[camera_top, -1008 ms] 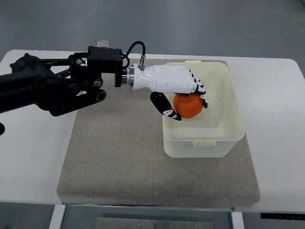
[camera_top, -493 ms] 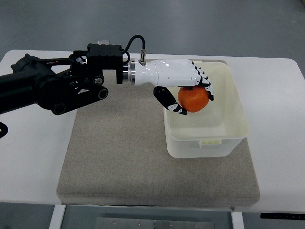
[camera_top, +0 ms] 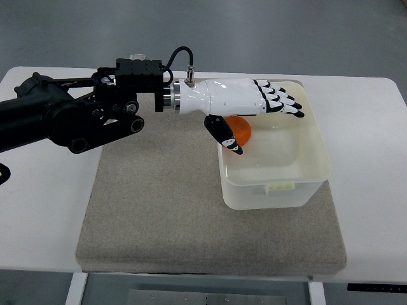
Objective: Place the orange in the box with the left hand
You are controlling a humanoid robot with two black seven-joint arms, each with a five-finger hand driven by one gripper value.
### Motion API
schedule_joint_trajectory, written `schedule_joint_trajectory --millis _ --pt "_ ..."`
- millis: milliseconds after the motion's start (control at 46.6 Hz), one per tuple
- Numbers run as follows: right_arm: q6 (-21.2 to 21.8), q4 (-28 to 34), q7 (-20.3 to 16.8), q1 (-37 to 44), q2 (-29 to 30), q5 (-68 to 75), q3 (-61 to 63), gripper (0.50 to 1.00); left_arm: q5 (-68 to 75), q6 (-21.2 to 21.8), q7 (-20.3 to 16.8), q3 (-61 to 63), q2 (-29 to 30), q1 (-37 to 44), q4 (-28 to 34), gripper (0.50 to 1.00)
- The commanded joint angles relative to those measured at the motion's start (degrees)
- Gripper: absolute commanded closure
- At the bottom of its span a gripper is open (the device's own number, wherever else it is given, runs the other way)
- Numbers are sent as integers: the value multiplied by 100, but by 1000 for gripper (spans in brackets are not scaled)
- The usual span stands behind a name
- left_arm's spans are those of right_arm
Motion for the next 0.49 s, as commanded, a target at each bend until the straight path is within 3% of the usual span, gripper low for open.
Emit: schedule_joint_trajectory --millis 0,472 --pt "0 0 0 -6 0 0 0 574 2 0 0 0 0 4 -17 512" --pt "0 0 0 3 0 0 0 574 -16 193 0 -1168 26 145 184 525"
